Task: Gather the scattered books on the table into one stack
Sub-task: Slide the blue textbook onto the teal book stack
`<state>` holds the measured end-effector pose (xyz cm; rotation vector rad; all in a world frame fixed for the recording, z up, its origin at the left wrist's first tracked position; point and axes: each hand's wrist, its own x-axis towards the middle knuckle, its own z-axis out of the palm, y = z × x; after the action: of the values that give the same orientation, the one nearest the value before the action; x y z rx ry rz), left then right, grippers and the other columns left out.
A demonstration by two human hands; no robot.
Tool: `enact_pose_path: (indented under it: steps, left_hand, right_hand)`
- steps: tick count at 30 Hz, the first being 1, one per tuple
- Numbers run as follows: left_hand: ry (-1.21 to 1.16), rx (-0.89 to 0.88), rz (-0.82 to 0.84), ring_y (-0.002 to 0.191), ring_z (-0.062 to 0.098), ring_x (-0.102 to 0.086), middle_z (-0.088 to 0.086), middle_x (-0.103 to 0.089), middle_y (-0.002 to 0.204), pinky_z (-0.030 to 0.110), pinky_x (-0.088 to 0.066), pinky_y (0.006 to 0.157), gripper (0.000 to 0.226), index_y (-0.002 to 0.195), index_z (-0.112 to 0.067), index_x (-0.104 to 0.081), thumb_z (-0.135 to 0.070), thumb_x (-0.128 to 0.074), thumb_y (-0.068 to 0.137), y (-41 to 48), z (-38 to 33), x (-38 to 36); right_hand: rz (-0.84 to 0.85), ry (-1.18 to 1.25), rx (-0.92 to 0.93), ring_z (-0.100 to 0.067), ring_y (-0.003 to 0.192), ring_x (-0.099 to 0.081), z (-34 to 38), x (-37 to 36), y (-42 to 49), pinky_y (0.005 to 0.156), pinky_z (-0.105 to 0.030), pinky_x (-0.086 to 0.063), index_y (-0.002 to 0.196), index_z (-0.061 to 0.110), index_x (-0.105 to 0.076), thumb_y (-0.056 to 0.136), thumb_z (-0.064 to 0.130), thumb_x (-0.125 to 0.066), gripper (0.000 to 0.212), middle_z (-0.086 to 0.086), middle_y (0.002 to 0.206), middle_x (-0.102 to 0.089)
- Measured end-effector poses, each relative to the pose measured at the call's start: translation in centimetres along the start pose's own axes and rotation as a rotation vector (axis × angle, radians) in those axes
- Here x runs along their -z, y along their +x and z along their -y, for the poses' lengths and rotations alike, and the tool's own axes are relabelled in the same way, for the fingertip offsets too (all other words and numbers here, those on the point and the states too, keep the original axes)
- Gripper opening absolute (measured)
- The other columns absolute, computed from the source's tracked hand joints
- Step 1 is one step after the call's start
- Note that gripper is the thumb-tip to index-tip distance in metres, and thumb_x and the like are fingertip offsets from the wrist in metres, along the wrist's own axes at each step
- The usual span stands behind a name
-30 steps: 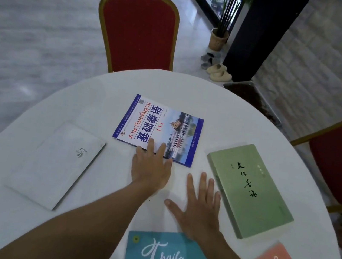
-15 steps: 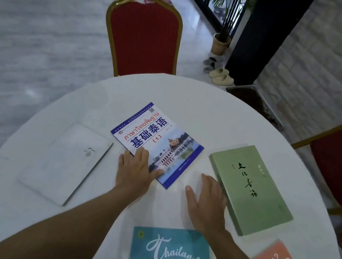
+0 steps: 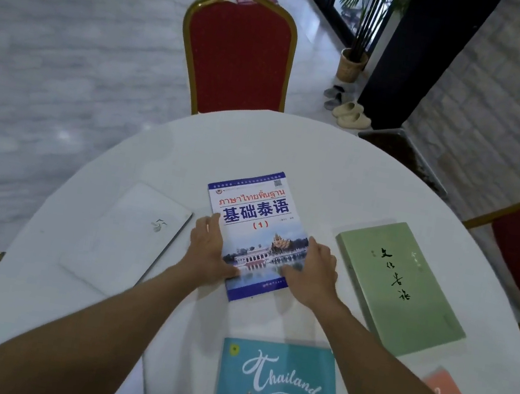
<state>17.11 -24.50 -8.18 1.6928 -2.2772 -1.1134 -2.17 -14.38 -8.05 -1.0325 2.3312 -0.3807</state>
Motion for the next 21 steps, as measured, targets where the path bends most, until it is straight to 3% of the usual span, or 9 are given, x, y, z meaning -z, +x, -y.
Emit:
enact_pose_path:
  steps: [4, 8, 10, 12, 16, 18, 21]
  left_hand:
    - [-0.097, 0.240, -0.037, 0.122, 0.025, -0.044, 0.012, -0.037, 0.132, 0.035, -0.047, 0.098, 0.076, 0.130, -0.009, -0.039, -0.025, -0.083, 0.071, -2.2, -0.5, -1.5]
    - [-0.333, 0.413, -0.061, 0.110, 0.031, -0.062, 0.016, -0.059, 0.124, 0.045, -0.056, 0.092, 0.053, 0.120, -0.002, -0.059, -0.015, -0.078, 0.072, -2.6, -0.6, -1.1]
    - [-0.506, 0.471, -0.039, 0.094, 0.030, -0.070, 0.017, -0.070, 0.116, 0.041, -0.061, 0.081, 0.036, 0.111, 0.000, -0.067, -0.008, -0.076, 0.078, -2.5, -0.5, -0.5]
    - [-0.640, 0.499, 0.004, 0.083, 0.027, -0.069, 0.018, -0.072, 0.112, 0.033, -0.059, 0.065, 0.025, 0.107, 0.001, -0.066, -0.001, -0.072, 0.082, -2.8, -0.7, 0.0]
    - [-0.684, 0.443, 0.036, 0.080, 0.023, -0.068, 0.019, -0.070, 0.114, 0.031, -0.057, 0.062, 0.021, 0.105, 0.000, -0.061, 0.005, -0.066, 0.086, -3.9, -1.0, 0.6]
    - [-0.686, 0.390, 0.037, 0.081, 0.016, -0.066, 0.016, -0.067, 0.116, 0.029, -0.056, 0.058, 0.036, 0.117, -0.003, -0.051, 0.003, -0.068, 0.086, -4.8, -1.1, 0.8]
    - [-0.662, 0.316, 0.101, 0.082, 0.014, -0.062, 0.005, -0.059, 0.110, 0.025, -0.055, 0.053, 0.063, 0.132, -0.018, -0.033, 0.001, -0.071, 0.085, -6.7, -1.6, 1.2]
  right_hand:
    - [0.052, 0.113, -0.163, -0.032, 0.125, -0.050, 1.6, 0.3, -0.5, 0.103, -0.046, -0.049, 0.130, 0.014, -0.052, 0.069, 0.032, -0.089, 0.074, -0.012, 0.133, -0.051]
    - [0.097, 0.249, -0.236, -0.033, 0.117, -0.061, 1.7, -0.1, -1.5, 0.097, -0.044, -0.056, 0.126, 0.011, -0.058, 0.071, 0.020, -0.087, 0.063, -0.013, 0.127, -0.060]
    - [0.120, 0.339, -0.236, -0.028, 0.108, -0.064, 1.3, -0.2, -2.1, 0.080, -0.037, -0.058, 0.122, 0.013, -0.058, 0.076, 0.009, -0.080, 0.052, -0.011, 0.123, -0.062]
    - [0.134, 0.456, -0.212, -0.022, 0.098, -0.063, 1.0, -0.2, -2.8, 0.066, -0.029, -0.050, 0.117, 0.017, -0.054, 0.082, 0.000, -0.070, 0.043, -0.008, 0.117, -0.064]
    - [0.144, 0.569, -0.168, -0.021, 0.092, -0.065, 0.9, 0.6, -4.6, 0.070, -0.035, -0.054, 0.111, 0.020, -0.055, 0.087, -0.003, -0.059, 0.033, -0.006, 0.108, -0.066]
    - [0.142, 0.584, -0.150, -0.021, 0.090, -0.066, 0.6, 1.4, -5.7, 0.072, -0.038, -0.056, 0.115, 0.018, -0.055, 0.088, -0.002, -0.059, 0.033, -0.006, 0.107, -0.066]
    - [0.142, 0.620, -0.102, -0.020, 0.090, -0.063, 0.1, 2.7, -7.5, 0.061, -0.029, -0.051, 0.123, 0.019, -0.052, 0.086, -0.005, -0.061, 0.046, -0.005, 0.111, -0.064]
